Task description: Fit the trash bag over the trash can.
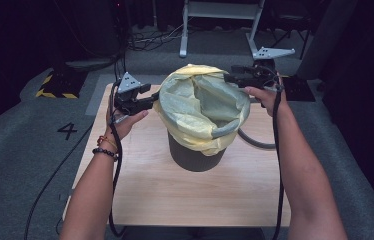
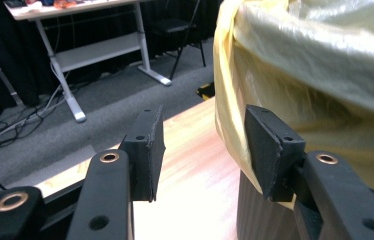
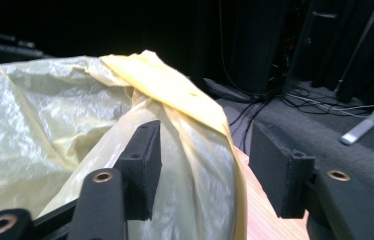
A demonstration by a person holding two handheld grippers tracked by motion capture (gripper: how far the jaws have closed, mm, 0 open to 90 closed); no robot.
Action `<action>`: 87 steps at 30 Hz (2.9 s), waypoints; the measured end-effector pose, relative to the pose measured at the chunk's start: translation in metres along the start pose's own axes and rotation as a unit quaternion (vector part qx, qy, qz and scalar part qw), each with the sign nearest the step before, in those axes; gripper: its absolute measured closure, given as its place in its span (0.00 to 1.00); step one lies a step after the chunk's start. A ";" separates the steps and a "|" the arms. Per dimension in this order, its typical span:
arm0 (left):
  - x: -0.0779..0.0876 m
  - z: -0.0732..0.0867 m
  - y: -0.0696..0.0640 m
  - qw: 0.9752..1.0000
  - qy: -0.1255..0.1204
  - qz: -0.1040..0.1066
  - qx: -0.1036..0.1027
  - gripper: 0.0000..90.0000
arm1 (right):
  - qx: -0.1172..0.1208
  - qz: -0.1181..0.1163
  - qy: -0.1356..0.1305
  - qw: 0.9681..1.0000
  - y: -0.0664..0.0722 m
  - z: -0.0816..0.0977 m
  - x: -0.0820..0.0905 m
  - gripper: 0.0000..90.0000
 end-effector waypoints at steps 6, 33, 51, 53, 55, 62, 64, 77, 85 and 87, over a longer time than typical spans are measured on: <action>0.001 0.003 -0.008 1.000 0.009 0.014 -0.022 0.65 | 0.010 -0.002 0.019 1.000 -0.005 -0.004 -0.011 0.64; 0.001 0.005 -0.017 0.999 0.014 0.016 -0.041 0.68 | 0.007 0.007 0.020 1.000 -0.014 -0.015 -0.033 0.99; 0.001 0.007 -0.022 0.997 0.017 0.040 -0.057 0.84 | -0.042 0.040 -0.002 0.998 -0.033 -0.014 -0.031 1.00; 0.000 0.008 -0.024 0.997 0.022 0.047 -0.061 0.87 | -0.063 0.049 0.000 0.997 -0.039 -0.010 -0.027 1.00; -0.001 0.009 -0.026 0.996 0.022 0.054 -0.067 0.88 | -0.083 0.053 0.008 0.995 -0.044 -0.004 -0.026 1.00; 0.000 0.014 -0.026 0.996 0.019 0.059 -0.064 0.89 | -0.121 0.040 -0.012 0.992 -0.053 0.018 -0.015 1.00; 0.002 0.016 -0.024 0.997 0.015 0.057 -0.054 0.83 | -0.144 0.028 -0.030 0.989 -0.056 0.023 -0.009 1.00; 0.019 0.031 -0.017 0.997 0.019 0.059 -0.055 0.57 | -0.121 0.029 -0.010 0.992 -0.056 0.039 0.023 1.00; 0.029 0.035 -0.020 0.997 0.013 0.060 -0.052 0.48 | -0.100 0.039 -0.008 0.994 -0.051 0.046 0.037 1.00; 0.031 0.032 -0.024 0.997 0.008 0.061 -0.054 0.49 | -0.103 0.042 -0.012 0.994 -0.051 0.049 0.041 1.00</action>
Point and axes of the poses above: each handheld gripper's, and its own axes: x roughly backward along the jaws, z roughly out of its underside, y roughly to its left, the point moved 3 cm from there along -x, roughly forward along the jaws, and after that the axes turned 13 degrees about -z, right-handed, at the moved point
